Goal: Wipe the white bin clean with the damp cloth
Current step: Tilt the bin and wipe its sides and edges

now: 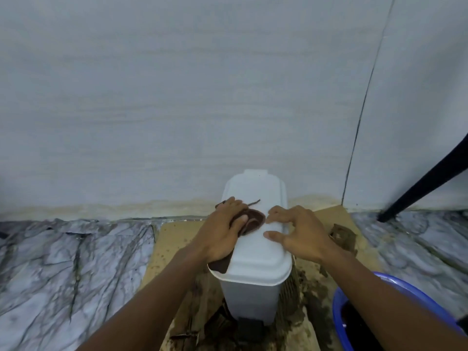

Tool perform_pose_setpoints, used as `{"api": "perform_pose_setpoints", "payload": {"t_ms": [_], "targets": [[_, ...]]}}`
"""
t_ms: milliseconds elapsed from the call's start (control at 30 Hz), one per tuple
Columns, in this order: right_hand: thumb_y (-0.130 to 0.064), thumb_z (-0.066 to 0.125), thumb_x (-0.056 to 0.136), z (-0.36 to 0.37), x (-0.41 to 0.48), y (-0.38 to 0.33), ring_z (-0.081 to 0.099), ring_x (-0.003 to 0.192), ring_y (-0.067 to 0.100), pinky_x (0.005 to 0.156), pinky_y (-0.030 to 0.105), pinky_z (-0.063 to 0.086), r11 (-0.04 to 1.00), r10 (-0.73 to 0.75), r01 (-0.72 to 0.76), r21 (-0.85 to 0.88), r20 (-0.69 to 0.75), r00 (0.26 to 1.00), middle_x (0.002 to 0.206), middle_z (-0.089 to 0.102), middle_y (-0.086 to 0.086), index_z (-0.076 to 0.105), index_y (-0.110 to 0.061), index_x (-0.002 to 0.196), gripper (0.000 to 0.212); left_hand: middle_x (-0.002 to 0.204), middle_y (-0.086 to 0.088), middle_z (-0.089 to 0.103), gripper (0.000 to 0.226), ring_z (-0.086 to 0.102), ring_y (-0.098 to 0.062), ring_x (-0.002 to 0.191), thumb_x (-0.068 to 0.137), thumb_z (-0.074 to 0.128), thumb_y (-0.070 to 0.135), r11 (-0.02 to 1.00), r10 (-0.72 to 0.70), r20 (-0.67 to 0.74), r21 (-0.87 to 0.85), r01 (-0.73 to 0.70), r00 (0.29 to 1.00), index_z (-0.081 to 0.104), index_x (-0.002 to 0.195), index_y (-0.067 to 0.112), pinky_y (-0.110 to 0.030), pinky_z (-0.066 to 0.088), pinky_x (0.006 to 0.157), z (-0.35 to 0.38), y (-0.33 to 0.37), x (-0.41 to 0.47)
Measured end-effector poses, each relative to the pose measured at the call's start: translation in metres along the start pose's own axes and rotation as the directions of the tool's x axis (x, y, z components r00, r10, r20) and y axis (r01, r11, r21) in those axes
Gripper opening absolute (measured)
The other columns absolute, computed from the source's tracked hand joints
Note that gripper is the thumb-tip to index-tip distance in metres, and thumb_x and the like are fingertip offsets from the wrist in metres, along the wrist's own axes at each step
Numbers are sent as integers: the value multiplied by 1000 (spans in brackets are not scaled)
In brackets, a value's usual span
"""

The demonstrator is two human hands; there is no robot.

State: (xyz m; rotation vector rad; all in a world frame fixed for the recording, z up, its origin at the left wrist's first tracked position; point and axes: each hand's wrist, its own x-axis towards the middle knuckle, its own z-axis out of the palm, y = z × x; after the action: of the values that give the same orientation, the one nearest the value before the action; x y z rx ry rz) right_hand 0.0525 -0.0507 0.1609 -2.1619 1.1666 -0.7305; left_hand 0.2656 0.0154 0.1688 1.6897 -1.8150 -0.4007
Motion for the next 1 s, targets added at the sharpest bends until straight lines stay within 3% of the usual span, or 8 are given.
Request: {"api": "perform_pose_setpoints", "payload": {"t_ms": [67, 133, 300, 367, 467, 767, 867, 1000], "targets": [[-42, 85, 72, -1, -4, -4, 51, 128, 5, 111, 34, 41, 992, 99, -97, 81, -13, 995, 138, 57, -19, 71, -34, 115, 46, 154, 7, 45, 43, 33, -15, 147, 106, 47, 33, 994, -105, -10, -14, 105, 994, 49, 147, 22, -21, 21, 119, 3, -3, -1], [-50, 84, 70, -4, -7, -11, 44, 136, 10, 115, 38, 36, 987, 163, -163, 10, 10, 987, 147, 47, -20, 64, -34, 128, 63, 151, 6, 46, 45, 45, -20, 138, 105, 49, 35, 976, -207, -24, -71, 205, 978, 47, 148, 23, -34, 32, 116, 1, -6, 1], [-69, 82, 57, -8, -11, -24, 24, 148, 19, 120, 44, 25, 970, 234, -220, -100, 163, 959, 163, 20, -12, 44, -44, 144, 99, 149, 1, 49, 53, 49, -23, 131, 104, 50, 40, 953, -296, 9, -74, 295, 955, 40, 153, 24, -32, 37, 105, 1, -2, 5], [-69, 84, 52, -11, -13, -25, 22, 148, 21, 119, 42, 25, 972, 233, -216, -95, 228, 945, 163, 15, -9, 37, -47, 147, 109, 146, 0, 51, 54, 51, -23, 128, 104, 50, 39, 938, -334, 4, -97, 333, 943, 37, 155, 26, -26, 34, 95, 1, 0, 7], [-61, 90, 49, -16, -16, -25, 15, 150, 22, 119, 42, 22, 975, 199, -153, -162, 327, 924, 164, 7, -8, 25, -46, 152, 122, 149, -1, 51, 55, 52, -25, 128, 103, 50, 41, 912, -386, -5, -152, 381, 922, 36, 155, 31, -27, 34, 93, 1, -2, 9], [-42, 98, 43, -13, -15, -17, 23, 144, 19, 116, 35, 28, 990, 143, -139, -36, 320, 936, 151, 17, -13, 37, -42, 149, 122, 146, -2, 55, 59, 56, -27, 123, 99, 59, 40, 877, -452, -82, -226, 425, 889, 39, 155, 30, -26, 38, 91, 3, 3, 14], [-36, 100, 40, -12, -13, -11, 25, 140, 15, 115, 32, 29, 986, 127, -155, 68, 308, 943, 135, 18, -22, 45, -40, 145, 118, 144, -2, 57, 59, 56, -20, 107, 99, 60, 39, 864, -464, -98, -270, 425, 880, 41, 154, 28, -26, 39, 89, 2, 7, 13], [-41, 100, 34, -15, -4, -4, 21, 145, 11, 118, 35, 29, 987, 85, -127, 96, 357, 930, 153, 13, -24, 49, -50, 138, 116, 143, -2, 57, 61, 52, -14, 101, 100, 59, 39, 854, -485, -138, -289, 434, 863, 37, 156, 25, -26, 40, 86, 2, 12, 5]]}}
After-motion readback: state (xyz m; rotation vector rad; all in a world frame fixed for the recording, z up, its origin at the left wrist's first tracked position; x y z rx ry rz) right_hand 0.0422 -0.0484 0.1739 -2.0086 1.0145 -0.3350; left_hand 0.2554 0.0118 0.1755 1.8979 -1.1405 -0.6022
